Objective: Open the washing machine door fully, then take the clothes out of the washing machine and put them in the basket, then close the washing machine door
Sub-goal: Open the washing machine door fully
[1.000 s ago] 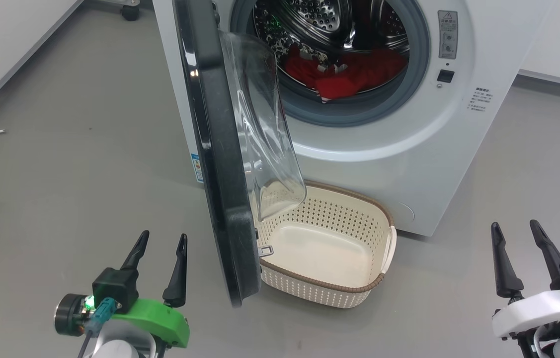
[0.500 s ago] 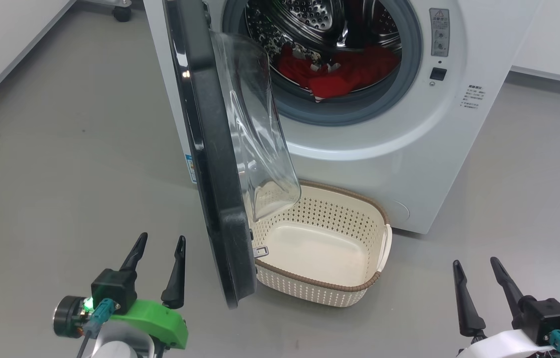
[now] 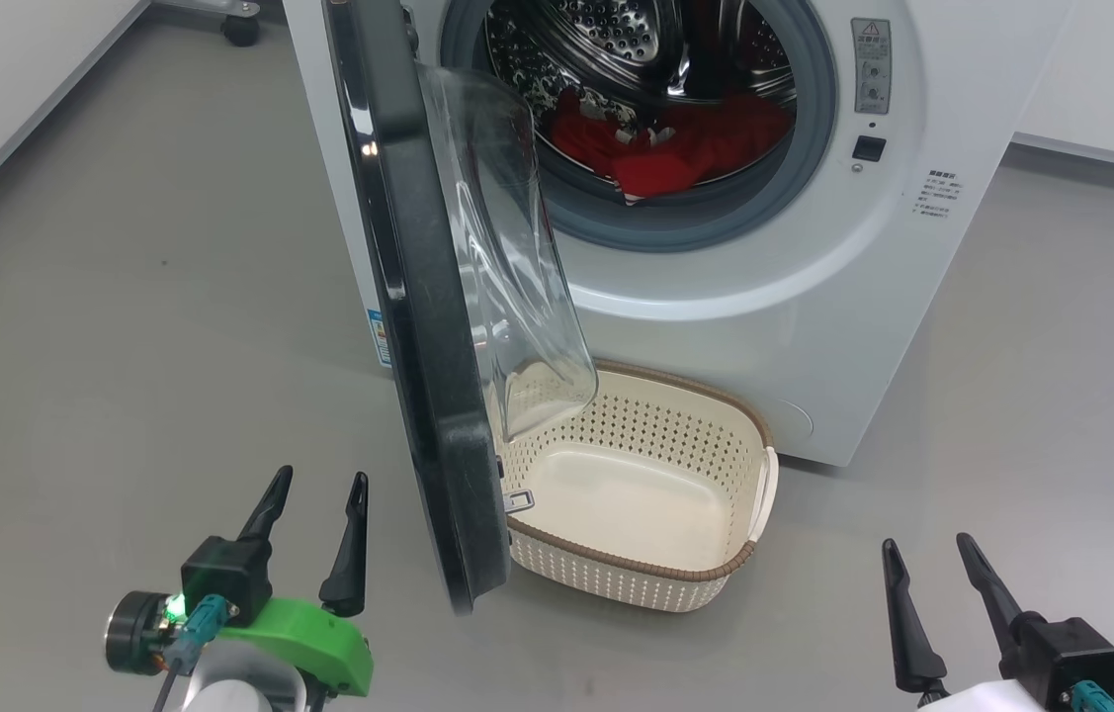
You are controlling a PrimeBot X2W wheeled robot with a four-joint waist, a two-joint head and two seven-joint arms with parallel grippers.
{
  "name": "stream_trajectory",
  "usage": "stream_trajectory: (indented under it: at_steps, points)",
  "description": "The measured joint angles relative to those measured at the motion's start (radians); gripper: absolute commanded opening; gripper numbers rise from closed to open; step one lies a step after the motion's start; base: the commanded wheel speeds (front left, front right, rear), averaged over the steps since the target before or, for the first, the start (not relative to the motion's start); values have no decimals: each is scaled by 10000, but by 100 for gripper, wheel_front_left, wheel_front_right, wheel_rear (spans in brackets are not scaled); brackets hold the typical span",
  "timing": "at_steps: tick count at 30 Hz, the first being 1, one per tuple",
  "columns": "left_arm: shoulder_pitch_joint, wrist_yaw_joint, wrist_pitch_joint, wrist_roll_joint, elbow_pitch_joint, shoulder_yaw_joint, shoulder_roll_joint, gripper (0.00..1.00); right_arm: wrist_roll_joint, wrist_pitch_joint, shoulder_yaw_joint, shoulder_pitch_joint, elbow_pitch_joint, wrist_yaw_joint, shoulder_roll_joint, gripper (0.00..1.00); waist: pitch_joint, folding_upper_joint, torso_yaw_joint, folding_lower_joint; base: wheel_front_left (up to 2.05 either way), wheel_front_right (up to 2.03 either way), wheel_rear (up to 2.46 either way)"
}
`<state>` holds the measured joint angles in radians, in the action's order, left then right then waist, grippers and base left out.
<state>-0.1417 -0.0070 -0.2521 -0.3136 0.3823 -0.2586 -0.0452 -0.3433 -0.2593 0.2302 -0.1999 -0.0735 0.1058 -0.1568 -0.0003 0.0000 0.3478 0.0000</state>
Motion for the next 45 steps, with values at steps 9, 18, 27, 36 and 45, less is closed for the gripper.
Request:
stream_trajectory:
  at_steps: [9, 18, 27, 36, 45]
  points:
    - [0, -2, 0, 2, 25, 13, 2, 94, 205, 0, -127, -157, 46, -6, 127, 100, -5, 0, 16, 0, 0, 0, 0]
    - [0, -38, 0, 12, 121, 27, 4, 0, 382, 0, -265, -162, 86, -82, 293, 100, -41, 0, -7, 0, 0, 0, 0]
    - [-16, -36, 0, 75, -2, 230, 8, 0, 541, 0, -336, -210, 81, -194, 347, 100, -72, 0, -4, 0, 0, 0, 0]
    - [-591, 259, 0, 422, -1281, 652, 23, 0, 690, 0, -504, -356, 48, -265, 378, 100, -100, 0, 62, 0, 0, 0, 0]
    - [-1708, 384, -48, 807, -3634, 775, 35, 0, 830, 0, -596, -356, 27, -428, 479, 100, -164, 0, 102, 0, 0, 0, 0]
